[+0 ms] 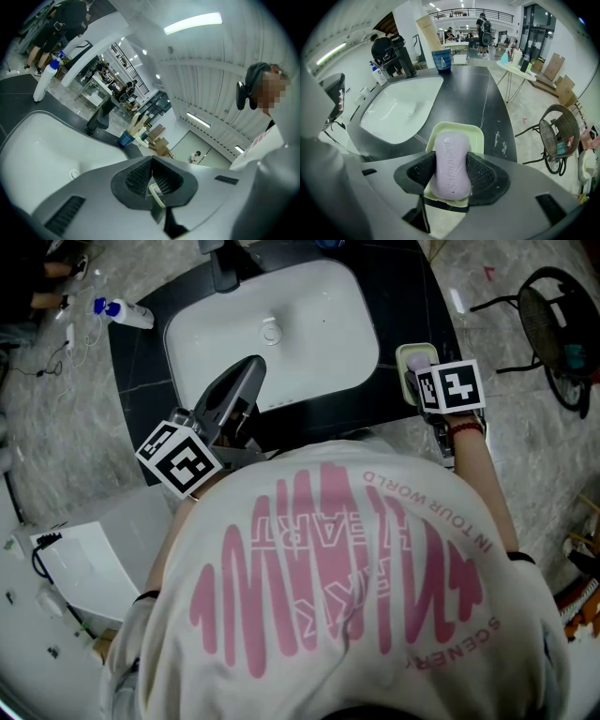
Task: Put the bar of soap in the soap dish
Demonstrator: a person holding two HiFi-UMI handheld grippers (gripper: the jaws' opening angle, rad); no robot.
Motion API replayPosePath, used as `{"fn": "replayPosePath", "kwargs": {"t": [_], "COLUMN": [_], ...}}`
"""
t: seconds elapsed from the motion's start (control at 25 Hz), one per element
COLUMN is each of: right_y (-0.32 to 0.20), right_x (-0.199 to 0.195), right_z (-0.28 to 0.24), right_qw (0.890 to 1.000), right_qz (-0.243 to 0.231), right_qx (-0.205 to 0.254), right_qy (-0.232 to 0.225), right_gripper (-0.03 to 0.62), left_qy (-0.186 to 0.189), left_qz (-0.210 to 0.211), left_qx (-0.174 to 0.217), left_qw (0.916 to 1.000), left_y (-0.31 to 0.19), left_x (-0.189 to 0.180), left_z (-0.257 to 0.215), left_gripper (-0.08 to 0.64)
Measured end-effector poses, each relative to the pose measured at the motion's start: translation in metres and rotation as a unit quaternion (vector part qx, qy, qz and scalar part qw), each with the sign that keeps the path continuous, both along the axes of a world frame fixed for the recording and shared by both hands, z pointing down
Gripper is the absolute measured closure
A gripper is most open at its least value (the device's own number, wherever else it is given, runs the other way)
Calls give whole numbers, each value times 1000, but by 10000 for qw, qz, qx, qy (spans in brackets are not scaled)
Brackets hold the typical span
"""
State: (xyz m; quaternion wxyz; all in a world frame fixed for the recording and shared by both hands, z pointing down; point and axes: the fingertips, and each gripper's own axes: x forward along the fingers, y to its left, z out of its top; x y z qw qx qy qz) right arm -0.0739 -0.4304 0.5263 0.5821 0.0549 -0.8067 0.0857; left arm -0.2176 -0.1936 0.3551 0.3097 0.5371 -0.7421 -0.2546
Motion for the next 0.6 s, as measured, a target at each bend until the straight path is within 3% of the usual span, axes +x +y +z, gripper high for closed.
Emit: {"fn": "replayPosePath", "kwargs": {"t": [0.32,0.6], "right_y": [1,3], "right_x": [-1,-1], "right_z": [1,-1], "right_qw": [10000,9994], "right_qz": [-90,54], "right_qx": [19,-293], "right_qy": [-31,-169], "right_gripper": [380,377], "left_qy": [47,24], "left_qz": [-40,-6], "left_qx": [10,1], "left_qw": [10000,10000], "left_y": [1,1], "left_x": [-1,-1], "left_z": [3,2], "left_gripper": [551,551]}}
